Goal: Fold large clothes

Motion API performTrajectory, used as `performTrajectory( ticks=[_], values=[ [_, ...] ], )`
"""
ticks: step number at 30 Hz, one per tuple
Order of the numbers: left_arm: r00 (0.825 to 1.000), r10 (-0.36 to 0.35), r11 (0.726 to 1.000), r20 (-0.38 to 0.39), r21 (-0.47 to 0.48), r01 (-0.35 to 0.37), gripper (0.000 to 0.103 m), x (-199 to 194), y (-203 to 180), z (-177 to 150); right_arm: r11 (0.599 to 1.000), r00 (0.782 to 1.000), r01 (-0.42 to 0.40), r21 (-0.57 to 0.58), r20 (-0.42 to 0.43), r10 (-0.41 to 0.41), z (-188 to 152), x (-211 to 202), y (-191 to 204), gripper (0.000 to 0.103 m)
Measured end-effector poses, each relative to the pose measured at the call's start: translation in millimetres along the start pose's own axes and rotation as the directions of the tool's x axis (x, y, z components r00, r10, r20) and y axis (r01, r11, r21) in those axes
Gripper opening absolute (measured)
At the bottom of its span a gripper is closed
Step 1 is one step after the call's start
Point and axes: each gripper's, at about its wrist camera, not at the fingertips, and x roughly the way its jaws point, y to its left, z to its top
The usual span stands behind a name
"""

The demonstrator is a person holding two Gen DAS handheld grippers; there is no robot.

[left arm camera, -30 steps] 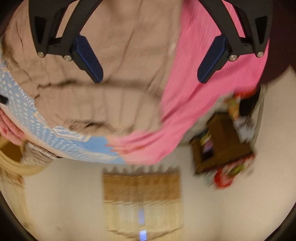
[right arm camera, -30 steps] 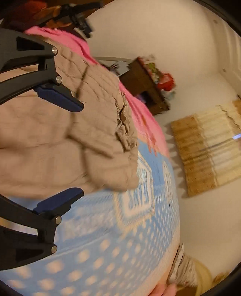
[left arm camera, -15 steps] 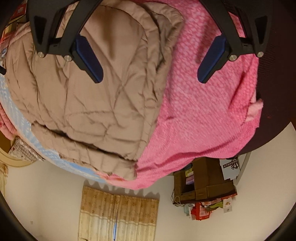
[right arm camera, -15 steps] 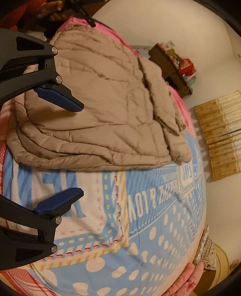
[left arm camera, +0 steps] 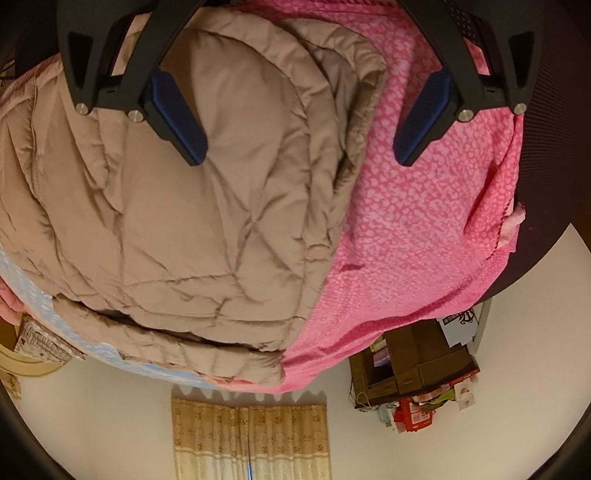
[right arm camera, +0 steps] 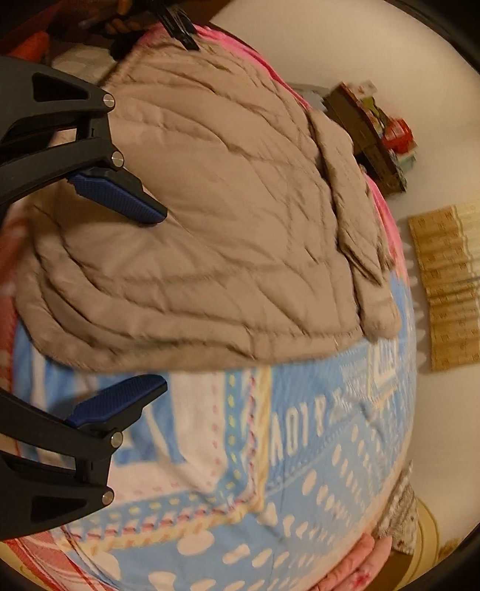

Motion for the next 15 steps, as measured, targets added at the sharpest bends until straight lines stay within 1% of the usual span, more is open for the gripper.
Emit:
performTrajectory(
  ticks=[1, 2, 3, 4, 5, 6, 8, 9, 10, 11, 13, 15],
  values=[
    [1.000, -0.007, 1.000, 0.004, 0.004, 0.007, 0.098, -2, -1, -2, 1.000, 1.000, -0.003, -0.009, -0.012, 0.003, -3, -1, 2, 0.067],
    [1.000, -0.017, 1.000, 0.005, 0.011, 0.017, 0.092, -4, -3, -3, 1.000, 1.000, -0.011, -0.012, -0.020, 0.011, -5, -2, 3, 0.064],
    [1.000, -0.029, 0.999, 0.003, 0.017, 0.029, 0.085, -5, -6, -3, 1.000, 0.999, -0.026, -0.012, -0.032, 0.026, -6, -3, 4, 0.056],
    [0.998, -0.062, 0.998, -0.016, 0.013, 0.062, 0.072, -4, -7, -3, 0.999, 0.998, -0.045, -0.007, -0.042, 0.045, -6, -3, 3, 0.050],
    [0.996, -0.085, 0.996, -0.027, 0.001, 0.085, 0.064, -3, -7, -5, 0.998, 0.997, -0.061, 0.000, -0.048, 0.061, -6, -3, 2, 0.048],
    [0.995, -0.096, 0.995, -0.029, -0.009, 0.095, 0.061, -2, -6, -5, 0.997, 0.995, -0.082, 0.012, -0.051, 0.082, -6, -2, -1, 0.044],
    [0.995, -0.096, 0.995, -0.031, -0.021, 0.096, 0.047, -2, -4, -7, 0.992, 0.991, -0.119, 0.040, -0.052, 0.121, -5, 0, -5, 0.040],
    [0.994, -0.103, 0.994, -0.031, -0.029, 0.103, 0.043, -2, -3, -7, 0.989, 0.989, -0.135, 0.056, -0.050, 0.138, -4, -1, -7, 0.036],
    [0.993, -0.114, 0.993, -0.028, -0.039, 0.113, 0.033, -5, 0, -7, 0.983, 0.985, -0.163, 0.086, -0.045, 0.168, -3, -1, -11, 0.032],
    [0.992, -0.123, 0.991, -0.023, -0.047, 0.122, 0.023, -7, 2, -7, 0.978, 0.981, -0.183, 0.104, -0.040, 0.188, -3, -2, -13, 0.030],
    [0.989, -0.145, 0.988, -0.017, -0.064, 0.143, 0.015, -11, 6, -5, 0.960, 0.970, -0.237, 0.146, -0.015, 0.242, -1, -7, -19, 0.023],
    [0.985, -0.170, 0.982, -0.011, -0.087, 0.169, 0.012, -14, 9, -1, 0.939, 0.956, -0.291, 0.183, 0.017, 0.293, 3, -13, -23, 0.020]
  ],
)
